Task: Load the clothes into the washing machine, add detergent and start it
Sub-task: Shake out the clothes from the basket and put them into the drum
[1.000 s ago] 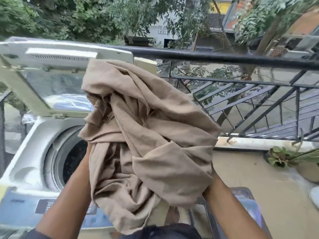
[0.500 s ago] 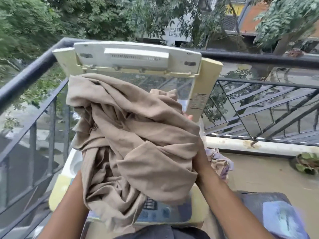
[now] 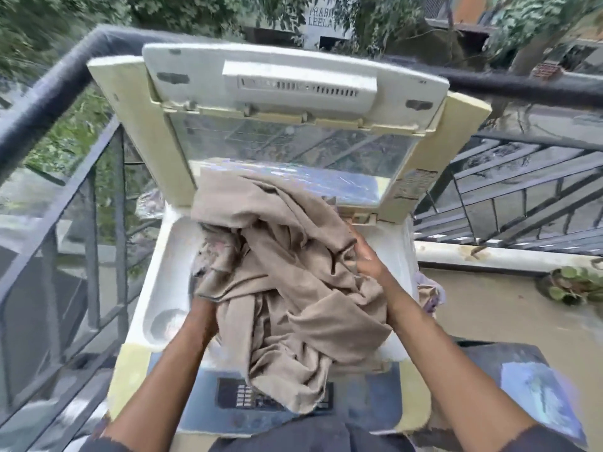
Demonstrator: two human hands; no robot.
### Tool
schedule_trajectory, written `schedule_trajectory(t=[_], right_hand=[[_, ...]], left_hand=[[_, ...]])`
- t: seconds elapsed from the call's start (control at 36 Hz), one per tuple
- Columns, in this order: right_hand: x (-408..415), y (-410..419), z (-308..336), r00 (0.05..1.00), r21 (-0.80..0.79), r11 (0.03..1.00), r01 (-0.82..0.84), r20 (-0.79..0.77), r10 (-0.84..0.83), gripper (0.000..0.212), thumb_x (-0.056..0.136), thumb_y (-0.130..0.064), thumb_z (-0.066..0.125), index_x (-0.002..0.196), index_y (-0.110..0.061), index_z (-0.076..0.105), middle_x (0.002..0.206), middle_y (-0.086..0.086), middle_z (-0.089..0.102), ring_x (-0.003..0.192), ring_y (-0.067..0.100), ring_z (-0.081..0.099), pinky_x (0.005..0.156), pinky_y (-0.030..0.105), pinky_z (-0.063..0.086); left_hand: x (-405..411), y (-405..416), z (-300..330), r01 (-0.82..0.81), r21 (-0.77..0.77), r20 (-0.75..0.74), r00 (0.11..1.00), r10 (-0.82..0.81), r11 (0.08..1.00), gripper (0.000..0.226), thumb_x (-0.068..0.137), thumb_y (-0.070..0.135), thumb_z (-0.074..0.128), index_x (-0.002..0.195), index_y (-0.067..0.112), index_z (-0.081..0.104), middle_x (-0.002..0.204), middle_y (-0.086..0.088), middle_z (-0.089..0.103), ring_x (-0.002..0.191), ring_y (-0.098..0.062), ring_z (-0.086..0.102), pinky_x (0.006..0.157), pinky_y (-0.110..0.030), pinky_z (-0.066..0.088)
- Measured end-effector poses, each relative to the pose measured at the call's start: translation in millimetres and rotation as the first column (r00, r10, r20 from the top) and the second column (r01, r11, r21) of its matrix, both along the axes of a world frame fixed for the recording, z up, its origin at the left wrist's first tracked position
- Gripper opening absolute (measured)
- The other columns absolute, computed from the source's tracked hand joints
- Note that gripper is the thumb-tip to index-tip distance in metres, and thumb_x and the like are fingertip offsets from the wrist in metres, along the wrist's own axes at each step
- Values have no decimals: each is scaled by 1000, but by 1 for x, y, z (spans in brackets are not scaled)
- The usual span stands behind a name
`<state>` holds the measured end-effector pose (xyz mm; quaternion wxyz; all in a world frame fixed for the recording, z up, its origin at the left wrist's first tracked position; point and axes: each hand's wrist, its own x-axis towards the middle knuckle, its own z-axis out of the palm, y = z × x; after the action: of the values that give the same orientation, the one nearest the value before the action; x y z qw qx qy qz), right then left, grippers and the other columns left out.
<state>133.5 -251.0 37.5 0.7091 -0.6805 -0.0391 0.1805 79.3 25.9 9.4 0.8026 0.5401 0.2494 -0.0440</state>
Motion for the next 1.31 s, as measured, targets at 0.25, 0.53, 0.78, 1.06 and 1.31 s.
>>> schedule_trajectory(t=[0.25, 0.53, 0.78, 1.06, 1.31], right_hand=[[28, 25, -59, 1000, -403, 915, 16, 18, -10, 89, 83, 19, 51, 142, -48, 57, 162, -4, 42, 153, 13, 33, 129, 47, 22], [-8, 58, -114, 480, -603, -68, -795, -693, 538, 29, 103, -25, 46, 119, -20, 70, 124, 8, 65, 98, 28, 58, 79, 34, 47], [-26, 46, -118, 661, -651, 178, -738, -645, 384, 49, 97, -29, 47, 146, -29, 53, 153, 10, 51, 134, 32, 53, 111, 42, 47], [-40, 30, -75, 895, -677, 588, -443, -372, 247, 31, 102, -39, 52, 131, -35, 62, 122, -5, 68, 102, 20, 70, 93, 42, 59], [-62, -3, -34, 997, -614, 788, -45, -76, -2, 21, 99, -32, 60, 116, -35, 72, 117, -14, 72, 106, 2, 67, 98, 30, 55]], left_hand=[[33, 5, -46, 417, 712, 33, 784, -620, 565, 90, 73, 35, 88, 153, 37, 45, 165, 8, 41, 151, 0, 36, 120, -20, 33], [49, -10, -84, 860, 375, -836, 154, -527, -344, 65, 86, 38, 60, 151, 33, 50, 153, -2, 55, 143, -28, 50, 115, -41, 45], [33, -12, -88, 863, 457, -775, 266, -574, -216, 57, 102, 43, 51, 157, 33, 43, 155, -8, 56, 142, -30, 52, 113, -33, 41], [10, -25, -64, 864, 494, -689, 319, -650, -100, 52, 102, 46, 56, 153, 35, 49, 154, -2, 58, 140, -24, 55, 116, -34, 44], [-2, -60, -12, 711, 701, -467, 507, -725, 46, 46, 101, 46, 59, 146, 33, 58, 142, 4, 66, 129, -17, 62, 109, -38, 50]])
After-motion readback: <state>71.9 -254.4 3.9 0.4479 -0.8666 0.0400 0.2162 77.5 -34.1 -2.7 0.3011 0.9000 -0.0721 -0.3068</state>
